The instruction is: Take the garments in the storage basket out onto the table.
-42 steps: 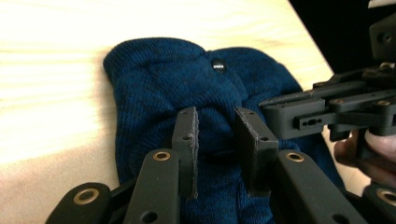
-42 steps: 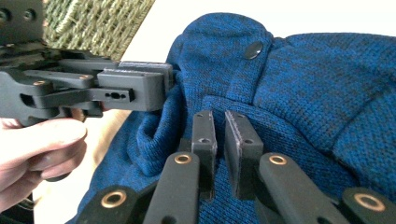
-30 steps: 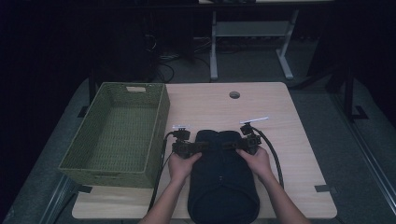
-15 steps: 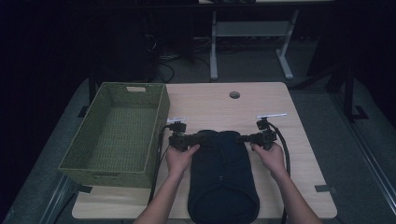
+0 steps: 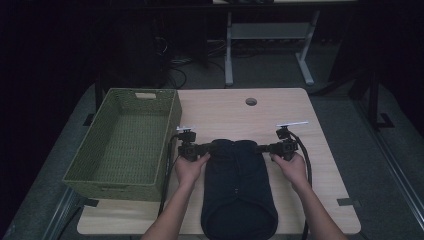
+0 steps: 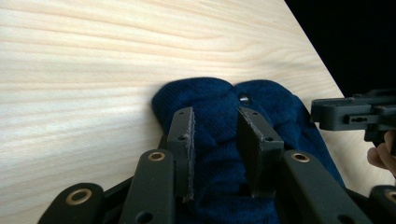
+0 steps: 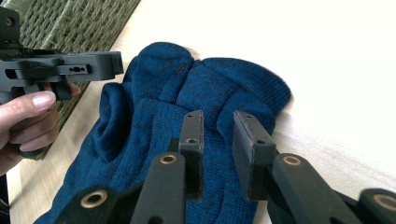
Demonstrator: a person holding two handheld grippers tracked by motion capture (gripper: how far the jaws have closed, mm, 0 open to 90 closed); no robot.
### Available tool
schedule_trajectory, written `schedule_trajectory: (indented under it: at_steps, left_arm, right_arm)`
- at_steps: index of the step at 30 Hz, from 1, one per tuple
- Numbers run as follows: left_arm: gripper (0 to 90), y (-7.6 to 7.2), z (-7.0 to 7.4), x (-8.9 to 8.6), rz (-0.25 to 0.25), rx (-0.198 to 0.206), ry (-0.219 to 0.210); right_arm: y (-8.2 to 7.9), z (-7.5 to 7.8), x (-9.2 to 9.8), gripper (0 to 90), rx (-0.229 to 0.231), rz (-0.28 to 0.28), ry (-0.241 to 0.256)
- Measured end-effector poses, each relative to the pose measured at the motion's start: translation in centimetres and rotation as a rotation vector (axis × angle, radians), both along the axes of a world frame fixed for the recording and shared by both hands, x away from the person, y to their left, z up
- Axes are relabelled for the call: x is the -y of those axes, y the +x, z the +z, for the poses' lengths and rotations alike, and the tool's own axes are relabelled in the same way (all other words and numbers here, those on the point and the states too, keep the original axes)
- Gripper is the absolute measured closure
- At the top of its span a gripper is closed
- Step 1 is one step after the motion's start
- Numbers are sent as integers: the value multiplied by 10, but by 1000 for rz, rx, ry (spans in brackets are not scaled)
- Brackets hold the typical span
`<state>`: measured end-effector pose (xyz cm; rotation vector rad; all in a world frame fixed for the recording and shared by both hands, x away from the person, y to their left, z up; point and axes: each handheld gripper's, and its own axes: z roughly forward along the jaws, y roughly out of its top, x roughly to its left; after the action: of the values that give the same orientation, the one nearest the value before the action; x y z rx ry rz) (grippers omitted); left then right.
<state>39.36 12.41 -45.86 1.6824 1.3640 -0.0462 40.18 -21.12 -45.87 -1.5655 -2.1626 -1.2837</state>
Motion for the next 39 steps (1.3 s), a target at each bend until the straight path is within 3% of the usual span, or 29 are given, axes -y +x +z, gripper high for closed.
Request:
schedule_trajectory:
  at_steps: [8, 11, 16, 30, 36, 39]
  left_arm:
    - [656, 5, -5, -2, 3, -17, 34]
    - [652, 8, -6, -2, 13, -23, 30]
    - [635, 11, -9, -1, 19, -38, 26]
    - [600, 15, -16, -1, 9, -75, 15]
    - [669, 18, -17, 4, -8, -92, 22]
    - [747, 19, -17, 5, -8, -89, 25]
  right_arm:
    - [7, 3, 8, 708, -4, -19, 44]
    - [11, 7, 9, 698, 6, -28, 32]
    - [19, 4, 10, 667, -33, -21, -6]
    - [30, -11, 1, 647, -93, -5, -21]
    - [31, -13, 0, 705, -97, -1, -26]
    - [31, -14, 3, 759, -99, 4, -16]
